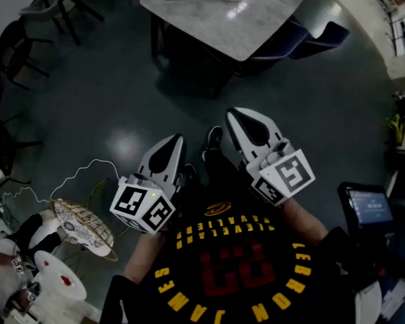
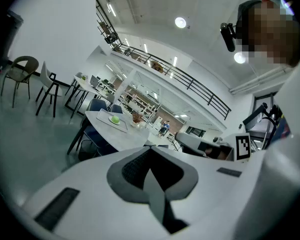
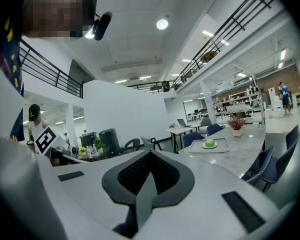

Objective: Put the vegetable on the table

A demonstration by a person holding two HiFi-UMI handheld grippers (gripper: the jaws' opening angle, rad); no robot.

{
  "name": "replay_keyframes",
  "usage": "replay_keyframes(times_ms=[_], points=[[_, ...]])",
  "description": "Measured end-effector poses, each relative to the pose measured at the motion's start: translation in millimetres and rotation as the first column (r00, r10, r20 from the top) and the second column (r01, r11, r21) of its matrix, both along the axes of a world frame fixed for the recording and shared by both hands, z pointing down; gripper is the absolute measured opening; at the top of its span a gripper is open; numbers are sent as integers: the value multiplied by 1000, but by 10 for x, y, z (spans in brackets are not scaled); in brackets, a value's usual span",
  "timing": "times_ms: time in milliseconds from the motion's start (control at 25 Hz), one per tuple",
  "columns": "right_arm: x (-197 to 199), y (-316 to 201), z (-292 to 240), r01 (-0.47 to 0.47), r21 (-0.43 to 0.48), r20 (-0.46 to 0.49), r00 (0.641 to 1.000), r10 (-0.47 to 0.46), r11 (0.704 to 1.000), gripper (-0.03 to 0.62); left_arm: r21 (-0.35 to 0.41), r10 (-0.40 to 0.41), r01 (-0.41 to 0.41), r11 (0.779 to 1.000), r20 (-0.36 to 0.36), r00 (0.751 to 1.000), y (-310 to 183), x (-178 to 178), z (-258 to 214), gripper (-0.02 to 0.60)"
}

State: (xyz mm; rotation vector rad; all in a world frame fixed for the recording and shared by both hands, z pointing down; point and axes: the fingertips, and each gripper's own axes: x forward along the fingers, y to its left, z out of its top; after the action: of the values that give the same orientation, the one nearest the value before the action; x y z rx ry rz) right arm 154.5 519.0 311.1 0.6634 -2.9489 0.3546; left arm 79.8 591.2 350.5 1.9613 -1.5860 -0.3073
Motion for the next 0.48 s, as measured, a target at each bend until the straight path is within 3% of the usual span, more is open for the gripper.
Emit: replay_keyframes(times_ms=[240,480], points=[[54,423,-155,37,21,0,999,-37,999,5,3,25,-25,1000,-10,1000,229,150,-159,0],[257,434,-159,31,28,10,999,-32,999,5,6,55,-55,998,-5,998,172,435,-188,0]])
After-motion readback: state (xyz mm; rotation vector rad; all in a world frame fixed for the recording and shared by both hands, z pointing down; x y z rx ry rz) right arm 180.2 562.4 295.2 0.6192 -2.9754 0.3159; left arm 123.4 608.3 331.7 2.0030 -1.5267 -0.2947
